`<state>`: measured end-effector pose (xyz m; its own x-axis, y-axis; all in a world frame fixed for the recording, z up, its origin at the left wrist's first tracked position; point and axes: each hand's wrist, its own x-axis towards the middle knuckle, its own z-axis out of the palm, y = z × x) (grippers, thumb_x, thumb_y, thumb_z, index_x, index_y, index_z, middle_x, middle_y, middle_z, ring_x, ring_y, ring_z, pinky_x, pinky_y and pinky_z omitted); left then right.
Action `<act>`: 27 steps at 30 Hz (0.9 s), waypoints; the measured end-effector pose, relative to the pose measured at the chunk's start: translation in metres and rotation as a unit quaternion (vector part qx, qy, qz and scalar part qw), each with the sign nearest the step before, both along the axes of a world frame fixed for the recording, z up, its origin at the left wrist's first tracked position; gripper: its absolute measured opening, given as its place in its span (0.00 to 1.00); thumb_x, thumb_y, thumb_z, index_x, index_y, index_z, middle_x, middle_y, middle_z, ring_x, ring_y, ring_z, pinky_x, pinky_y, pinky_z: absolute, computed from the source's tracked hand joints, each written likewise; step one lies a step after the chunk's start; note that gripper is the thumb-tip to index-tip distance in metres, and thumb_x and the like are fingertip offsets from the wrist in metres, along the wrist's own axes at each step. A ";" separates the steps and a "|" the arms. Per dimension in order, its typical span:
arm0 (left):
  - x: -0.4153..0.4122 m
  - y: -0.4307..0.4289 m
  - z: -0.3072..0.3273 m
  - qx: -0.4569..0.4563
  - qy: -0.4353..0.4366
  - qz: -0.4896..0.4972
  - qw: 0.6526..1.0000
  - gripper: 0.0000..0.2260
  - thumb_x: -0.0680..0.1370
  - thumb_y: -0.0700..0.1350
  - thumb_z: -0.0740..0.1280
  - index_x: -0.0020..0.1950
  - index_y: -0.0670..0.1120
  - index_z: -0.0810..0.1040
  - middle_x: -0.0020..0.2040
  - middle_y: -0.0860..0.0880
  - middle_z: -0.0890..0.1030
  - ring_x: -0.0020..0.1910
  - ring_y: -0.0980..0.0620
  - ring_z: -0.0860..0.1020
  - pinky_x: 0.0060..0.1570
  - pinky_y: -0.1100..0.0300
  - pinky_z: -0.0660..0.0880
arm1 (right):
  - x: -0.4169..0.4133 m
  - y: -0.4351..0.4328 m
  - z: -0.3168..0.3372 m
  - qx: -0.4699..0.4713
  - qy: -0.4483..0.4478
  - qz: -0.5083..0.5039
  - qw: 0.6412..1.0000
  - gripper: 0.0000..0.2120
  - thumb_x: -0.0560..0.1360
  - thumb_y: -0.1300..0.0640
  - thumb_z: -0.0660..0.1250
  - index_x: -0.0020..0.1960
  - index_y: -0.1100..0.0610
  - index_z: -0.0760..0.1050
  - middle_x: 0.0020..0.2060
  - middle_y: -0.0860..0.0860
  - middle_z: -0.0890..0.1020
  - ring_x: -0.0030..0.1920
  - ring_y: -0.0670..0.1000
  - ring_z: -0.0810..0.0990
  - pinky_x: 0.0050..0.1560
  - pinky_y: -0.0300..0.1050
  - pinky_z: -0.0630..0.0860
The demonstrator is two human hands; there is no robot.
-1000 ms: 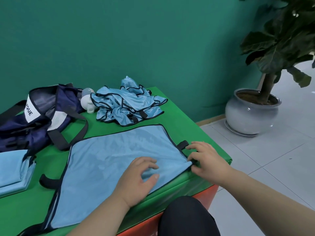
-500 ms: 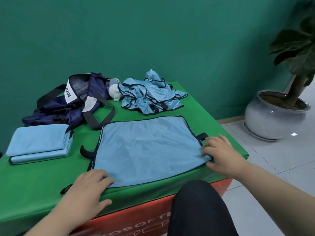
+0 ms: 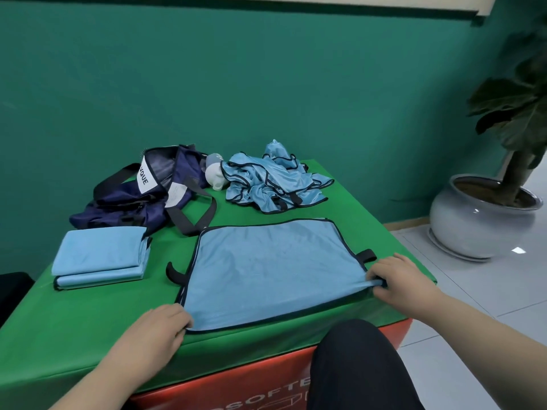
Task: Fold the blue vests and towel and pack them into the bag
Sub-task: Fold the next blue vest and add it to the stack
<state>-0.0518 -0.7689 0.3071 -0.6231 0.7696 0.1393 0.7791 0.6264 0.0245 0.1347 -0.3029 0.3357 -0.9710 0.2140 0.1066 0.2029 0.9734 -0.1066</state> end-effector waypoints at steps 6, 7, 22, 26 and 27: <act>0.004 0.004 0.009 -0.007 -0.045 0.049 0.998 0.06 0.74 0.40 0.67 0.46 0.52 0.76 0.42 0.56 0.74 0.41 0.54 0.74 0.43 0.57 0.74 | 0.010 -0.010 0.019 -0.001 0.029 -0.006 1.000 0.11 0.70 0.57 0.70 0.41 0.42 0.72 0.37 0.39 0.77 0.42 0.43 0.74 0.62 0.44 0.67; 0.008 0.004 0.015 -0.006 -0.055 0.054 0.997 0.05 0.76 0.41 0.64 0.47 0.52 0.75 0.44 0.56 0.74 0.42 0.54 0.74 0.45 0.57 0.73 | 0.013 -0.014 0.023 -0.004 0.032 -0.008 0.999 0.11 0.71 0.57 0.70 0.40 0.42 0.72 0.36 0.39 0.77 0.41 0.44 0.74 0.57 0.40 0.67; 0.030 -0.018 0.088 0.081 -0.136 0.047 0.986 0.10 0.74 0.41 0.69 0.41 0.57 0.76 0.44 0.62 0.78 0.45 0.62 0.76 0.40 0.69 0.70 | 0.037 -0.022 0.059 -0.147 -0.008 -0.074 0.986 0.09 0.69 0.62 0.70 0.39 0.47 0.78 0.34 0.45 0.81 0.33 0.45 0.76 0.32 0.37 0.70; 0.018 -0.014 0.094 0.088 -0.154 0.067 0.982 0.10 0.75 0.41 0.69 0.42 0.57 0.76 0.44 0.67 0.78 0.41 0.61 0.77 0.38 0.67 0.71 | 0.028 -0.015 0.062 -0.172 0.009 -0.079 0.982 0.08 0.69 0.62 0.71 0.38 0.49 0.76 0.33 0.48 0.81 0.30 0.46 0.73 0.29 0.38 0.67; 0.013 -0.012 0.094 0.089 -0.158 0.073 0.981 0.10 0.75 0.41 0.69 0.42 0.57 0.76 0.42 0.65 0.79 0.39 0.61 0.78 0.39 0.65 0.73 | 0.025 -0.013 0.063 -0.176 0.012 -0.081 0.981 0.08 0.68 0.62 0.71 0.38 0.49 0.76 0.32 0.48 0.80 0.29 0.45 0.72 0.29 0.38 0.67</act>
